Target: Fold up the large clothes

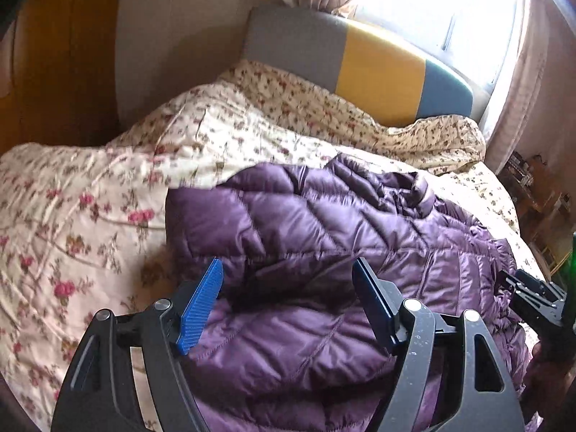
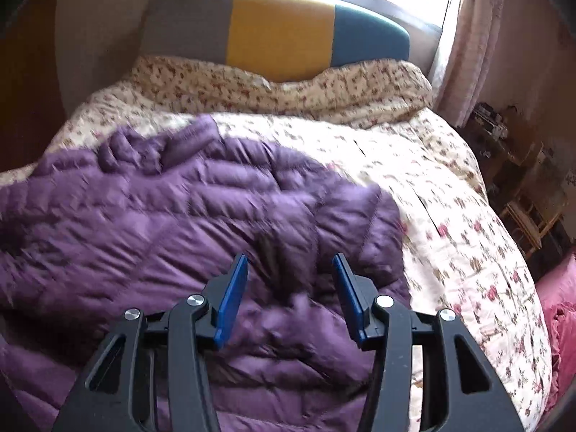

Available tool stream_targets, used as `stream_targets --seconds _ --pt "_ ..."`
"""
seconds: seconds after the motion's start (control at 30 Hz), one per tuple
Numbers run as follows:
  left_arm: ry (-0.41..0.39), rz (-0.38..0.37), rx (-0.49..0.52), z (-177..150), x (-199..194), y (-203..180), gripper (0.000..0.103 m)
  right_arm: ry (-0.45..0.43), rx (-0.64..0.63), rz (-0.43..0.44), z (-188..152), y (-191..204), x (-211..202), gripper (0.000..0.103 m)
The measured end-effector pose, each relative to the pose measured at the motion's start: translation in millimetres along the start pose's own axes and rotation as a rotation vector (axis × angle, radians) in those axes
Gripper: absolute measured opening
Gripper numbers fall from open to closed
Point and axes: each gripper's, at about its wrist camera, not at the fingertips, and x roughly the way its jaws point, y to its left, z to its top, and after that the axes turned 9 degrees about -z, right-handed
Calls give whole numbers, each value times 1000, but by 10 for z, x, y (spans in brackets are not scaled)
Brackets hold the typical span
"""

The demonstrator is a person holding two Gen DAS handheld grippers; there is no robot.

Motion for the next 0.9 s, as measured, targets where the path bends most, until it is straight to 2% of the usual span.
stream_targets --seconds 0.2,0.33,0.43,0.57,0.73,0.77,0.8,0.83,0.9 --pt "27 30 49 44 194 -1 74 24 -16 60 147 349 184 59" --pt "82 60 55 -29 420 96 74 57 -52 58 105 514 433 60" --pt "120 50 34 -144 576 207 74 59 -83 56 27 579 546 60" --pt "117 29 6 -183 624 279 74 45 -83 56 -81 615 643 60" --pt "128 43 11 -162 616 253 74 51 -86 50 -60 597 620 61" --pt "130 42 5 -144 597 242 74 57 -89 52 -46 579 593 62" --pt "132 40 -11 -126 538 245 75 67 -94 56 -27 551 554 69" --pt "130 34 -25 -115 482 247 79 72 -93 69 -10 497 486 80" --pt "101 14 -41 -133 254 239 83 62 -92 81 -11 368 326 85"
